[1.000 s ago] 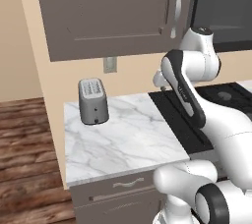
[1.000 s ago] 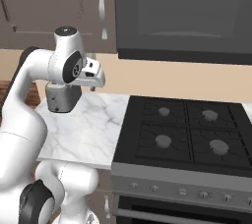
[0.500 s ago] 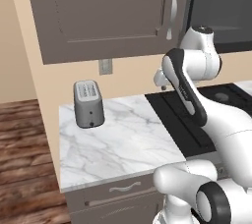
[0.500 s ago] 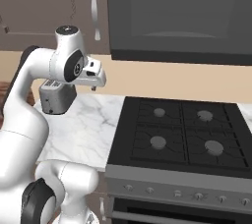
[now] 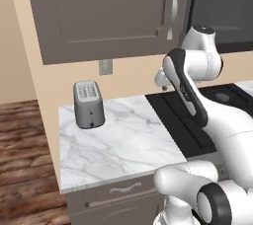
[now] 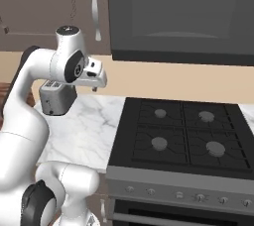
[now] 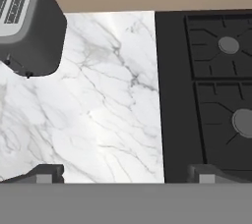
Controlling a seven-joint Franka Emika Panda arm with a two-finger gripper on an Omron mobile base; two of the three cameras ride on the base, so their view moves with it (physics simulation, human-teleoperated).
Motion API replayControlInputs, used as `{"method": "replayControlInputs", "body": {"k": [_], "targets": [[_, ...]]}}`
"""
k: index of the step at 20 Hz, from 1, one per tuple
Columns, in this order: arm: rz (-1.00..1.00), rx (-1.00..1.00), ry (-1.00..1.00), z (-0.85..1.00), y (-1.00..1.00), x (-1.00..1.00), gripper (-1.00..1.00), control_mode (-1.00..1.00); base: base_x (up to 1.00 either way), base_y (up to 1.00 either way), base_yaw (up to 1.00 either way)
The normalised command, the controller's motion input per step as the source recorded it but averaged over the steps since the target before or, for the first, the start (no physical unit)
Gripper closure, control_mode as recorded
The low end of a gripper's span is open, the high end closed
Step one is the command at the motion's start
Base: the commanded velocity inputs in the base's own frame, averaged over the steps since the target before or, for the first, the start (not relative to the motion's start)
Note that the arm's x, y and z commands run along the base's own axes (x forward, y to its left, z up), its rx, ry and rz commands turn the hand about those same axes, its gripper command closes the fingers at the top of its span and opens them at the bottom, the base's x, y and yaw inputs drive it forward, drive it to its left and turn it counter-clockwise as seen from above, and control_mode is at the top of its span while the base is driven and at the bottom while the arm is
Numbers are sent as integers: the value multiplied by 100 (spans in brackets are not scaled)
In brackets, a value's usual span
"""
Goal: Move the mustard and condiment bottle from the cabinet to the dining counter.
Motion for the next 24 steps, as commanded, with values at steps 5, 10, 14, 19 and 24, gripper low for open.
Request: {"method": "replayControlInputs", "body": {"k": [5,10,14,19,24], "targets": [[4,7,-33,1,-6,-11,-100,-100,0,0,0],[9,11,-54,22,-17,-36,-100,-100,0,0,0],[6,8,-50,41,-3,-16,-100,-100,0,0,0],[0,4,-40,61,0,0,-100,-100,0,0,0],[0,1,-34,71,0,0,-100,-100,0,0,0]]}}
